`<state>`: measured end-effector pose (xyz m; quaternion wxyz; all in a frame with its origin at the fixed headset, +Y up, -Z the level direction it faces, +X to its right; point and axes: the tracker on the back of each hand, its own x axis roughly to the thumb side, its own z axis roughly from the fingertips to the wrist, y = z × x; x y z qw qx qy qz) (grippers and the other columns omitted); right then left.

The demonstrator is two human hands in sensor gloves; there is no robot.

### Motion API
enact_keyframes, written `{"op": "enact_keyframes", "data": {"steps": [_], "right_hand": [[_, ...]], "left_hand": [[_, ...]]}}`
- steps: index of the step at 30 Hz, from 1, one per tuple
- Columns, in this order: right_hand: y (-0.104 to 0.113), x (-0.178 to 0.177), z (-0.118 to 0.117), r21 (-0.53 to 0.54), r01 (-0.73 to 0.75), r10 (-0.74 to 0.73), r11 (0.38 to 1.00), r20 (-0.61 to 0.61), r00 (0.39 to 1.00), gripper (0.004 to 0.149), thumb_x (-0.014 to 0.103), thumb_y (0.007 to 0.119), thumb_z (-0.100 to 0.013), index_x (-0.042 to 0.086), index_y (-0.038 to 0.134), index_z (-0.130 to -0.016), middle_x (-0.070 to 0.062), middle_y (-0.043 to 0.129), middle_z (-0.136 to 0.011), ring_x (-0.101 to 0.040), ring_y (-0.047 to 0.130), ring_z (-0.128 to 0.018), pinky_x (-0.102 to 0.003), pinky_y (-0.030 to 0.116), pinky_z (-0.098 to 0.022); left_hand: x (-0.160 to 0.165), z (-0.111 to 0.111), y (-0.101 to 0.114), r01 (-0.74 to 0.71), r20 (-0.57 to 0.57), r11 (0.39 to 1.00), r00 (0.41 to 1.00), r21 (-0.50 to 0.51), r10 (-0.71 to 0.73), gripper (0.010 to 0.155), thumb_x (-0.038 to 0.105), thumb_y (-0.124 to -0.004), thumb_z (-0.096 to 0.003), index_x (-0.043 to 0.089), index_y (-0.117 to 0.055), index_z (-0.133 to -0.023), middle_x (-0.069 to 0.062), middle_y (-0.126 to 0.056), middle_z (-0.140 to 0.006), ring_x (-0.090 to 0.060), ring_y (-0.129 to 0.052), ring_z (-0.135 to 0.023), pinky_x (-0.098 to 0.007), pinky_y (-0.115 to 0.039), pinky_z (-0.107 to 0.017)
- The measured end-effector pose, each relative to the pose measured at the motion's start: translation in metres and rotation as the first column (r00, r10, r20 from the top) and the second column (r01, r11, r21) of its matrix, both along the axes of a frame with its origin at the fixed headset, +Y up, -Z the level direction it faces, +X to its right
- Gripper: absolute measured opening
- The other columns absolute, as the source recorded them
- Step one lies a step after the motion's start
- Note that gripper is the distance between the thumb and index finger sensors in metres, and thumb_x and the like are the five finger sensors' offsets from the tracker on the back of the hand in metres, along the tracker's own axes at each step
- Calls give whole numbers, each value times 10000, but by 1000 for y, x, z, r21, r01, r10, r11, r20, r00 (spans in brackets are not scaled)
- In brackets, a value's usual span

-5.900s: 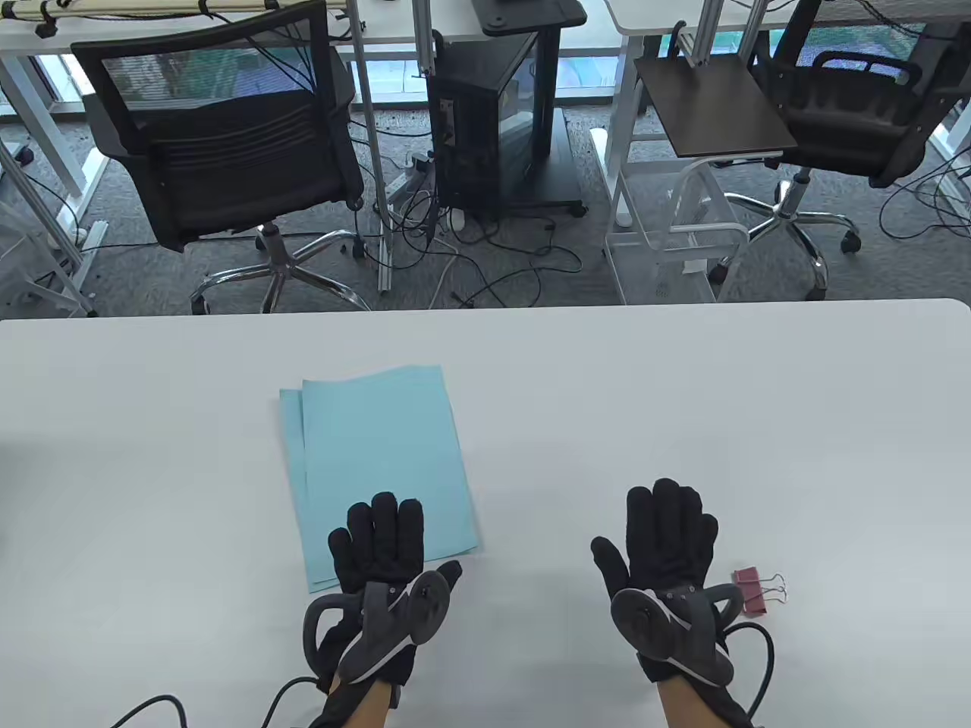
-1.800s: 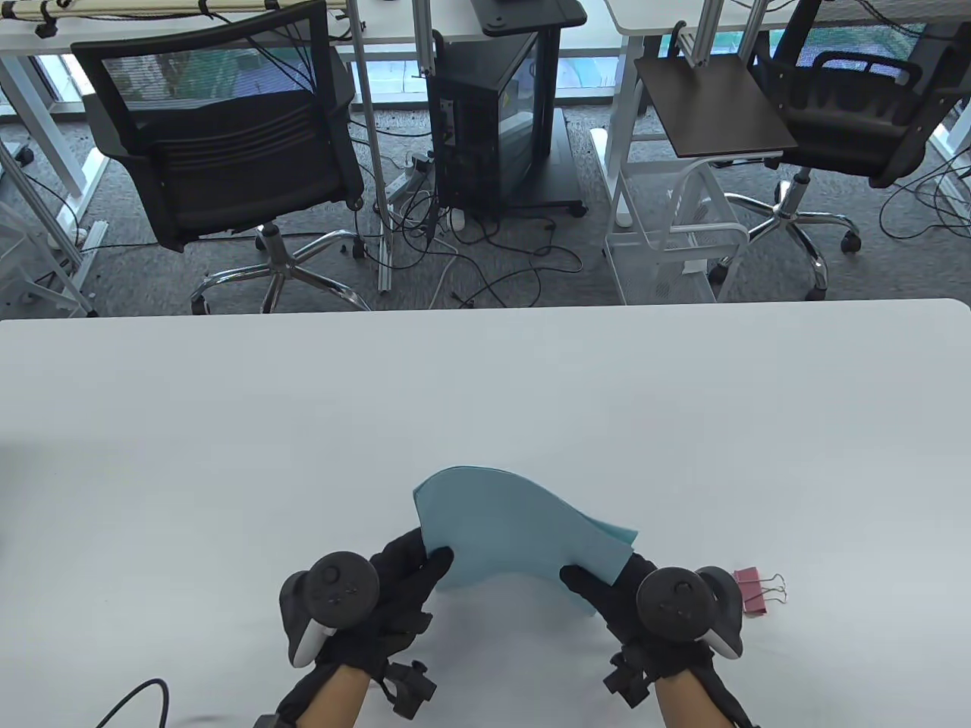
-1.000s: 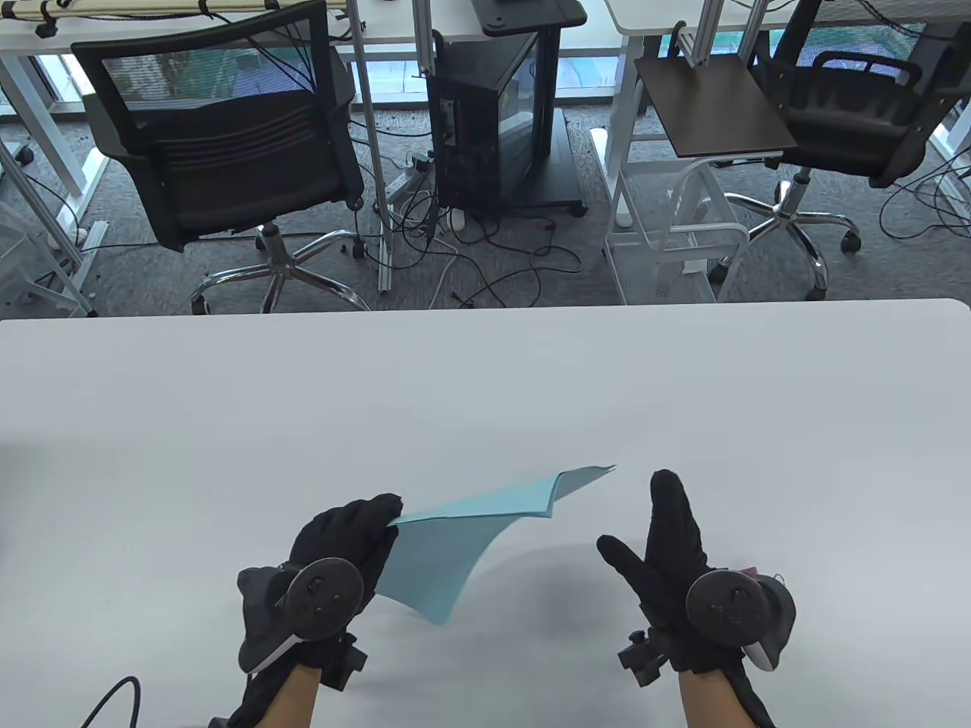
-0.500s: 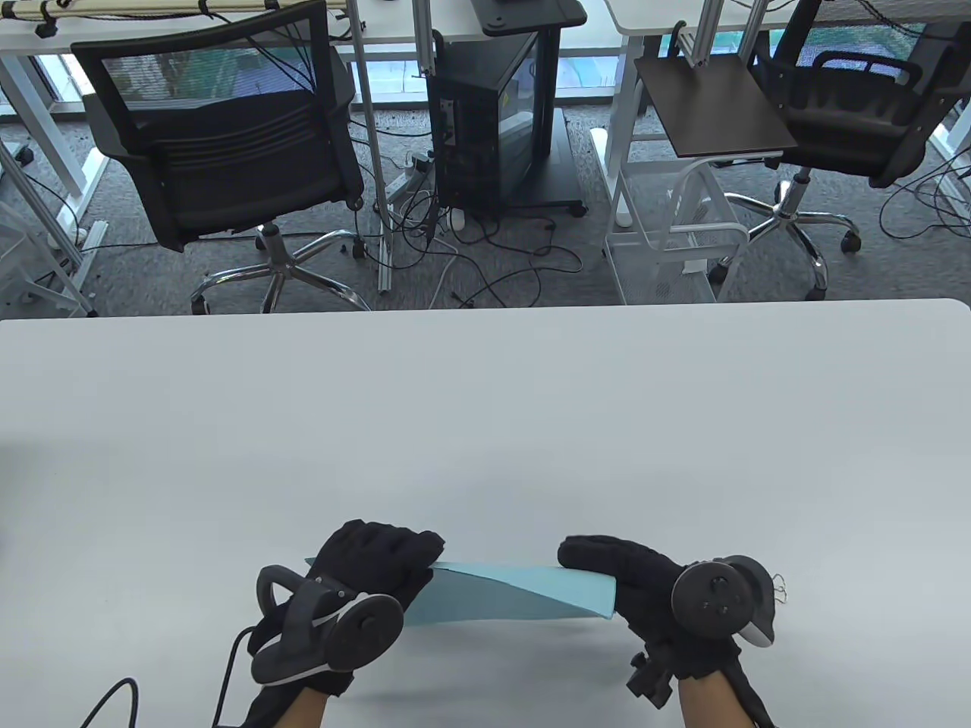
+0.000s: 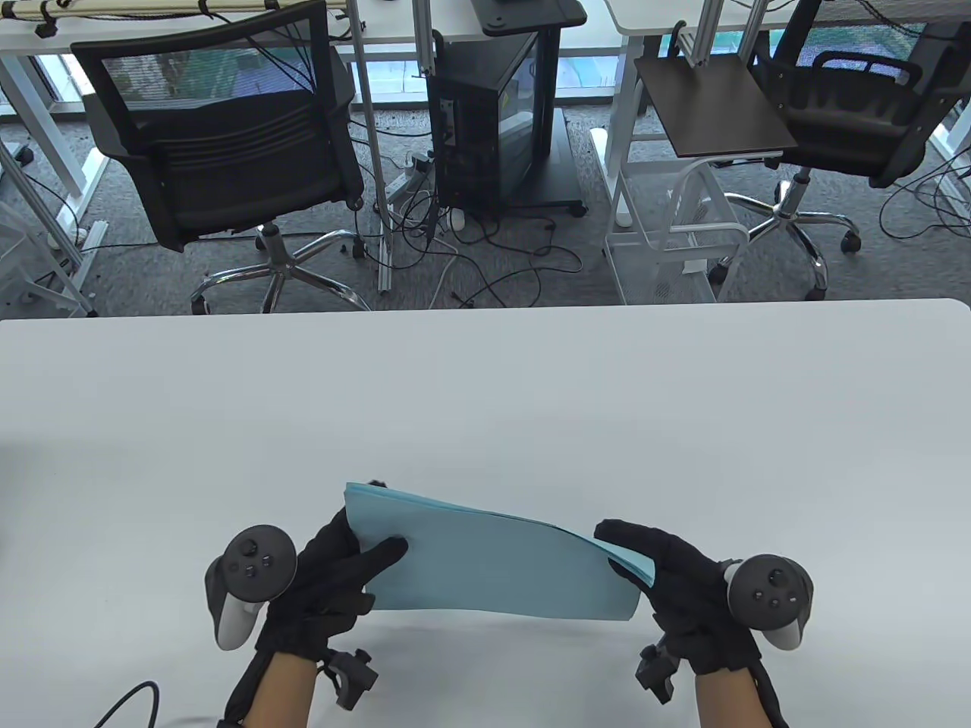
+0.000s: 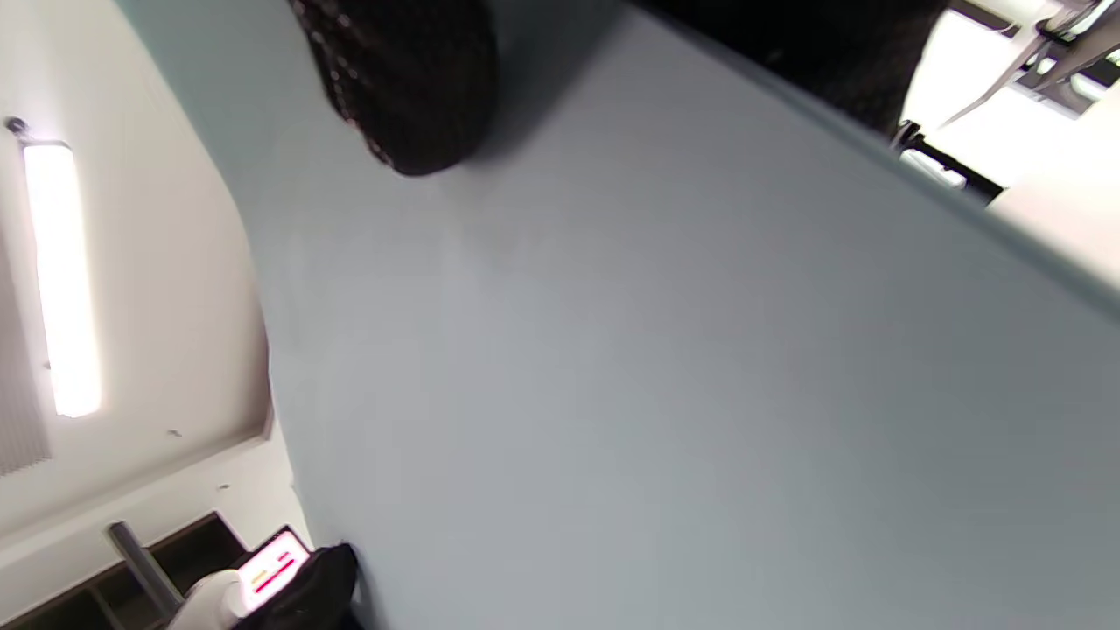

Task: Clip paper with binder clip (Right hand to clip)

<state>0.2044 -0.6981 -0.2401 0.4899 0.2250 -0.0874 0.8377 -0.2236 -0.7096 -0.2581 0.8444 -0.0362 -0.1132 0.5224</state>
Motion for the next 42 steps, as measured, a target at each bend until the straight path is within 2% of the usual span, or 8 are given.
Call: {"op": "enact_keyframes", "data": {"steps": [2,9,13,18,23,29,35,42], "right_hand": [[-5,-3,-2,-26,-17,18,1000,35,999,463,253,764,-577,84,734,-1006,-169,915,-889,-367,973,-703,-539,816,-504],[16,-12,11,196,-53,24,979,151,988,445,264,763,-570,141,723,-996,-119,893,-909,-331,958,-737,-523,808,-537],[-39,-13,-6,-124,-250,266,960,139,954,449,241,773,-568,107,733,-995,-174,892,-912,-386,951,-740,-555,801,-525],[-4,-12,-2,71,-197,178,978,218,960,445,249,773,-564,103,745,-983,-150,912,-880,-360,965,-708,-545,805,-515],[-45,-7,-11,-195,-302,333,933,155,930,454,256,764,-572,78,738,-990,-161,901,-890,-364,964,-702,-553,809,-497],[-8,1,-7,-29,-107,110,994,152,982,415,226,744,-577,62,781,-956,-135,953,-781,-323,991,-598,-534,827,-455],[7,6,0,-26,-183,184,983,72,980,408,204,758,-568,48,810,-941,-144,966,-754,-323,995,-574,-543,830,-445],[11,-15,2,-6,-373,373,928,-23,928,408,212,770,-563,68,818,-942,-137,968,-772,-336,993,-599,-550,821,-469]], "left_hand": [[5,0,-3,-43,-16,999,999,10,43,424,426,-733,-596,327,-694,-1006,99,-901,-919,-200,-963,-795,-449,-792,-669],[17,14,19,41,-110,959,994,282,-11,412,441,-657,-614,405,-611,-1022,151,-799,-1016,-176,-882,-914,-447,-734,-733],[28,7,-34,184,-48,983,982,19,-183,423,420,-656,-618,389,-615,-1038,123,-806,-1044,-210,-919,-888,-449,-762,-706],[26,8,-2,64,-40,989,997,136,-59,416,420,-659,-617,377,-642,-1030,118,-826,-1023,-189,-928,-874,-427,-782,-695],[26,3,-41,96,23,993,995,-74,-95,420,437,-657,-615,360,-652,-1028,113,-833,-1017,-178,-934,-867,-422,-794,-681],[10,1,-9,-43,-17,999,999,-32,43,438,441,-671,-616,311,-675,-1034,79,-859,-981,-203,-943,-829,-428,-785,-681],[-5,14,20,120,-261,981,962,151,-77,867,585,-670,-574,131,-259,-1188,-125,-409,-1240,-394,-556,-1108,-545,-516,-806],[40,33,58,487,-106,786,867,381,-487,1104,726,-667,-478,86,-106,-1181,-270,-158,-1262,-614,-278,-1116,-697,-349,-783]]}}
